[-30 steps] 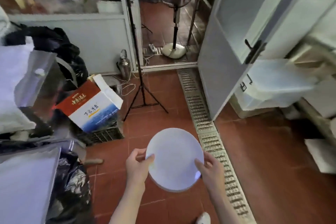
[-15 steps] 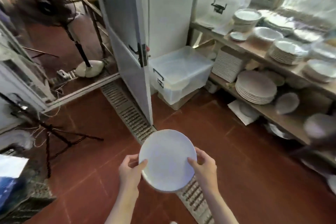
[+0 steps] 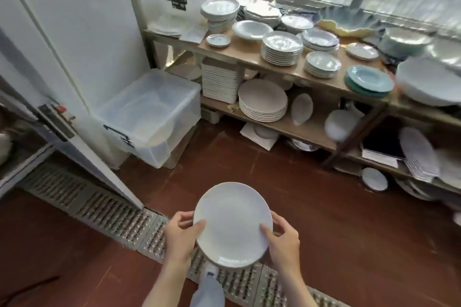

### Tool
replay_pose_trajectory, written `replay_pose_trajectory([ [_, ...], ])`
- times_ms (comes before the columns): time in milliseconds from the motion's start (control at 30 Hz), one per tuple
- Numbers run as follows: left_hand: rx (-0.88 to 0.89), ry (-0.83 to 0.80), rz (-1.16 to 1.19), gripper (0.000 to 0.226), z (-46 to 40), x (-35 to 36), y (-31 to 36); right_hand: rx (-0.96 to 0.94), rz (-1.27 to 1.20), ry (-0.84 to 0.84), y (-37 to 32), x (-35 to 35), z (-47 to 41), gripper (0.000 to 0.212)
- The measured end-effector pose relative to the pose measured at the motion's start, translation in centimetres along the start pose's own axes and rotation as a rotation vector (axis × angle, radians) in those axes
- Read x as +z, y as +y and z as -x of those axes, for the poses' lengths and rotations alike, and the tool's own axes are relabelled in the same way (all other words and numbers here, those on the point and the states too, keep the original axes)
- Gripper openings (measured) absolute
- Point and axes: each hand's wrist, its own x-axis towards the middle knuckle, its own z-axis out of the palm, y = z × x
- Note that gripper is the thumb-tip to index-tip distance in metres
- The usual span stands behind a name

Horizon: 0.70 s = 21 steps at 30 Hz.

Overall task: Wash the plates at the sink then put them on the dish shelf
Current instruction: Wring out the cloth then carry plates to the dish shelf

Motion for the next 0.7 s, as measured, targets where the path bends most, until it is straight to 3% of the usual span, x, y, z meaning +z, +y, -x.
replay_pose_trajectory([
  [267, 0.032, -0.197, -0.108, 0.021, -7.9, 8.0, 6.5, 0.067, -0.040, 0.227, -2.2, 0.1, -7.9, 0.041],
  [700, 0.027, -0.334, -0.219, 0.022, -15.4, 22.0, 11.6, 0.155, -0.135, 0.401, -5.3, -3.7, -18.5, 0.039],
])
